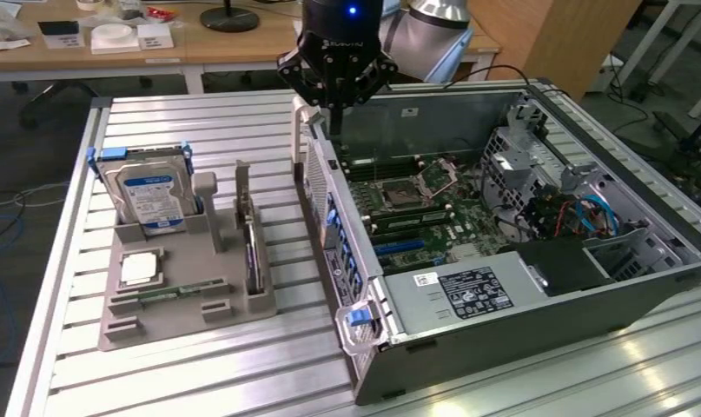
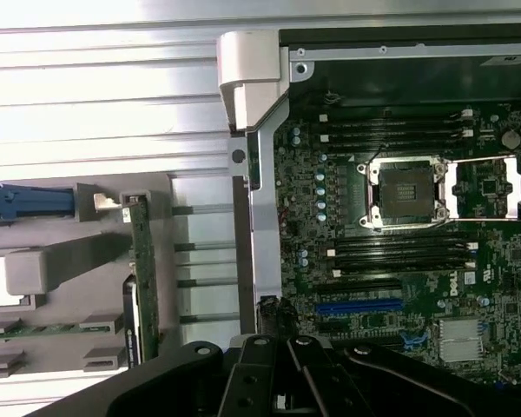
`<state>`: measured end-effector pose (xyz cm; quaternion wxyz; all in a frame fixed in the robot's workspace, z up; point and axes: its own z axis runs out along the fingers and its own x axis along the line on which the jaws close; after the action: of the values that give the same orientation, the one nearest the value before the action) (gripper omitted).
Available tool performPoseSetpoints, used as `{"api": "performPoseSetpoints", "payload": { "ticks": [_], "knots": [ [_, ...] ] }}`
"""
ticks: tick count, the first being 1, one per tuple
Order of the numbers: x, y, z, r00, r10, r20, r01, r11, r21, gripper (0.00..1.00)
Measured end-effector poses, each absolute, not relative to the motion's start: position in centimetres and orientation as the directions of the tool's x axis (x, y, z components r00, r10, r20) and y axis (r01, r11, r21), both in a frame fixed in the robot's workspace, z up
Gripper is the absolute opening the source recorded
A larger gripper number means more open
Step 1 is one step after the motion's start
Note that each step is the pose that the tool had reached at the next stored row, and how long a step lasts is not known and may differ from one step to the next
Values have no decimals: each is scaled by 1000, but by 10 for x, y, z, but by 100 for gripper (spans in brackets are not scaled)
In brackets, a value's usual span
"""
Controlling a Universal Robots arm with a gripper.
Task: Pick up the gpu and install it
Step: 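Reach for the gpu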
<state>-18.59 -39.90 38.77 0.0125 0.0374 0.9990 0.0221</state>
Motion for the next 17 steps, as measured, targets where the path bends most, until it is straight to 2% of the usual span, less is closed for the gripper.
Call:
{"api": "performPoseSetpoints", "payload": {
  "ticks": [17],
  "knots": [
    [-212,-399,388,-997,75,-23,74,996,45,11]
  ]
}}
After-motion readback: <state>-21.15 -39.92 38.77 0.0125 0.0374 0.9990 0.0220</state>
